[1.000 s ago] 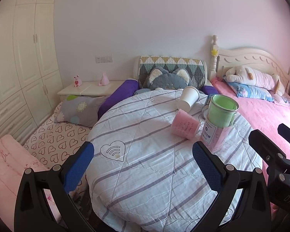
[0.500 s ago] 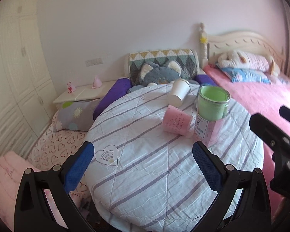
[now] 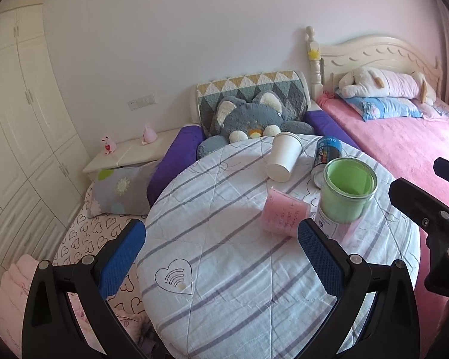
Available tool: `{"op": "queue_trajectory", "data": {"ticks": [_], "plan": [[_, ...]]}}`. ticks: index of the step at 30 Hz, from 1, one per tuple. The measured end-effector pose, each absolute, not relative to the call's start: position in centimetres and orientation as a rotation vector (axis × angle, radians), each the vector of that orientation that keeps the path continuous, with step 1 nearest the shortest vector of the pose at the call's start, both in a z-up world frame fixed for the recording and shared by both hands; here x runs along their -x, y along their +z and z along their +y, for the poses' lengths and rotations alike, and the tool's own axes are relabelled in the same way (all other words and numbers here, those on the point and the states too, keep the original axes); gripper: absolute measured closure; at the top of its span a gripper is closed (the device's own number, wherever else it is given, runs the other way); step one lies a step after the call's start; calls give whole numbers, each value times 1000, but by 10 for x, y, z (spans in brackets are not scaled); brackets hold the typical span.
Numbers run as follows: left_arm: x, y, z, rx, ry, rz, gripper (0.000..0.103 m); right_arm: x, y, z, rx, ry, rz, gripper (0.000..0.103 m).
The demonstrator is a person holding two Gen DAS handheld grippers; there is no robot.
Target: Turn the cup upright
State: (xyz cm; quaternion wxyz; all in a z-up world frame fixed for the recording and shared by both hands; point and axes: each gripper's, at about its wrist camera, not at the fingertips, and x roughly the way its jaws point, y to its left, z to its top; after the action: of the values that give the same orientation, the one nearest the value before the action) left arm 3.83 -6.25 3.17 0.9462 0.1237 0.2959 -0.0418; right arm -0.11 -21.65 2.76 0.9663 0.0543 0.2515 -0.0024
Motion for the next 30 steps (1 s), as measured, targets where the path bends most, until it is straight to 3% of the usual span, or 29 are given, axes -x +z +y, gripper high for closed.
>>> {"op": "queue_trajectory", "data": {"ticks": [30], "plan": [[-47, 33, -70, -254, -99, 622, 0, -20, 31, -213, -94, 30, 551, 0]]}}
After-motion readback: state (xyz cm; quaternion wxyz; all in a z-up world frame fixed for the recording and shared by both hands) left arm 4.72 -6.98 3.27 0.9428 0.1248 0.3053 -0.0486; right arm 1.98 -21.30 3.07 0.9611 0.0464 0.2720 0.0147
